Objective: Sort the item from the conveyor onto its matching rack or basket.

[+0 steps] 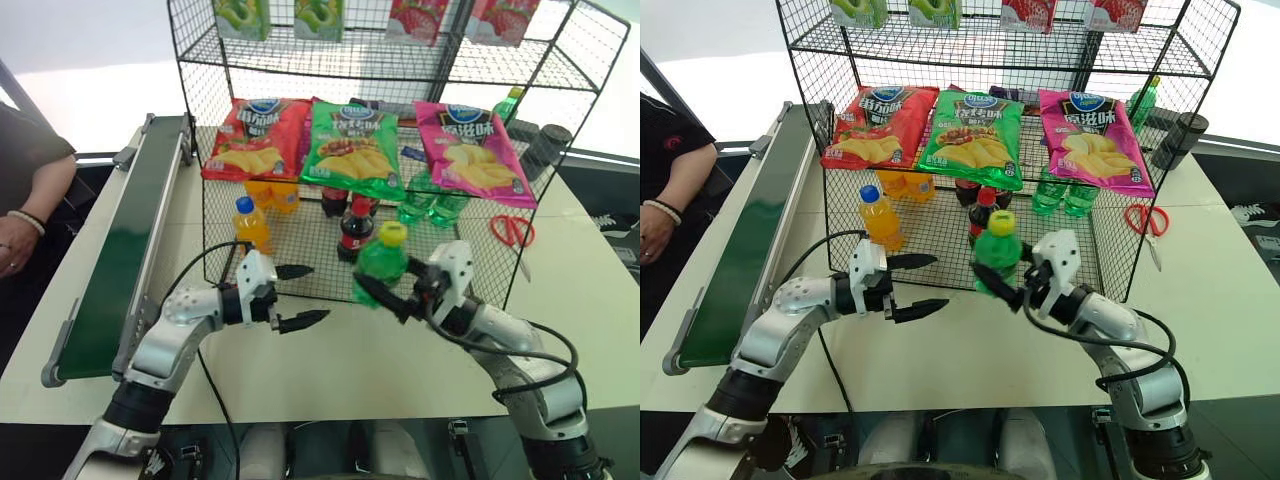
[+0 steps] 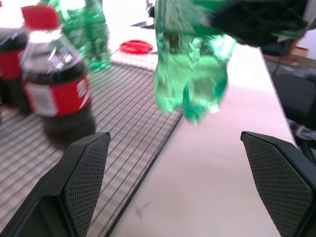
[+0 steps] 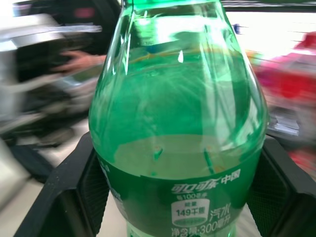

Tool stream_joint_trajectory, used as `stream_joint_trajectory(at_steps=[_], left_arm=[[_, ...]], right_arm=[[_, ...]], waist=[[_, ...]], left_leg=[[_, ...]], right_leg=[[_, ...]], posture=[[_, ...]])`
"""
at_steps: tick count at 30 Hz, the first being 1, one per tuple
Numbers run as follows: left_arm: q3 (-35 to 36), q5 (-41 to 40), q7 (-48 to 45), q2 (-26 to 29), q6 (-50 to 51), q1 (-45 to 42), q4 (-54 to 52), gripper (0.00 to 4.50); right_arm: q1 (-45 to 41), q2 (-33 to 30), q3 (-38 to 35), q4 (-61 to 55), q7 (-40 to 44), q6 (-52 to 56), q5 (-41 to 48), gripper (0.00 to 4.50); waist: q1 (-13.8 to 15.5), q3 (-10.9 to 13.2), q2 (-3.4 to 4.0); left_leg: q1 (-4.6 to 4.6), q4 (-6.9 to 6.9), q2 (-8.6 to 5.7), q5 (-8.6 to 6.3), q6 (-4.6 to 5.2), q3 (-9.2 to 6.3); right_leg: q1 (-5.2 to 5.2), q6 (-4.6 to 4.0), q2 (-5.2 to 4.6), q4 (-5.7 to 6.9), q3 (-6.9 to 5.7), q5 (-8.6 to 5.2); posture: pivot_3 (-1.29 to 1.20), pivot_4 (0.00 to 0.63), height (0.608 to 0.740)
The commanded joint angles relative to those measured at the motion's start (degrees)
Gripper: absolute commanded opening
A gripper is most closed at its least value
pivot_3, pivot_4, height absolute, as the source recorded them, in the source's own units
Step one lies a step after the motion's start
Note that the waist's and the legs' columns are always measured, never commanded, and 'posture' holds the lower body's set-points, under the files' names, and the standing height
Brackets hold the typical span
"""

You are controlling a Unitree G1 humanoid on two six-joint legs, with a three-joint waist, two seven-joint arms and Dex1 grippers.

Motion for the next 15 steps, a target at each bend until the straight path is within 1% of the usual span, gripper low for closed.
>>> stream_joint_trajectory(at_steps=[1, 4, 8, 11, 15], left_arm=[[2.1, 0.2, 2.9, -1.4, -2.3, 0.4, -4.0, 4.48], [1.6, -0.1, 2.9, -2.0, -3.1, 1.2, -5.7, 4.48], [0.8, -0.1, 3.3, -2.9, -2.6, 1.4, -7.3, 4.48], [0.1, -0.2, 3.3, -3.4, -2.1, 1.3, -8.5, 4.48], [-0.4, -0.3, 3.3, -3.6, -1.7, 1.2, -8.8, 4.48]], right_arm=[[-0.4, 2.4, -4.4, 4.8, -6.8, -7.8, -6.2, 3.07], [-0.6, 4.5, -5.0, 10.4, -10.4, -12.5, -10.1, 3.07], [-2.4, 7.2, -6.3, 17.7, -14.2, -17.3, -12.8, 3.07], [-6.1, 8.8, -8.1, 24.3, -15.9, -19.2, -12.1, 3.07], [-10.7, 9.0, -8.1, 32.5, -16.3, -23.1, -13.4, 3.07]], waist=[[0.0, 0.0, 0.0], [-0.1, 0.0, 0.03], [-0.4, 0.0, 0.16], [-0.3, 0.1, 0.27], [-0.3, 0.1, 0.31]], left_leg=[[0.0, 0.0, 0.0, 0.0, 0.0, 0.0], [0.01, -0.01, 0.0, 0.01, -0.01, 0.03], [0.05, -0.05, 0.05, 0.01, -0.02, 0.08], [0.05, -0.02, 0.06, 0.02, -0.03, 0.1], [0.05, 0.0, 0.05, 0.02, -0.03, 0.11]], right_leg=[[0.0, 0.0, -0.01, 0.0, 0.0, 0.0], [-0.01, 0.0, -0.02, 0.02, 0.02, 0.0], [-0.03, 0.0, 0.03, 0.03, 0.07, 0.0], [-0.03, 0.0, 0.07, 0.06, 0.07, 0.0], [-0.03, 0.0, 0.07, 0.07, 0.09, 0.0]], posture=[[0.0, 0.15, 0.732], [0.0, 0.15, 0.732], [0.0, 0.15, 0.732], [0.0, 0.15, 0.732], [0.0, 0.15, 0.732]])
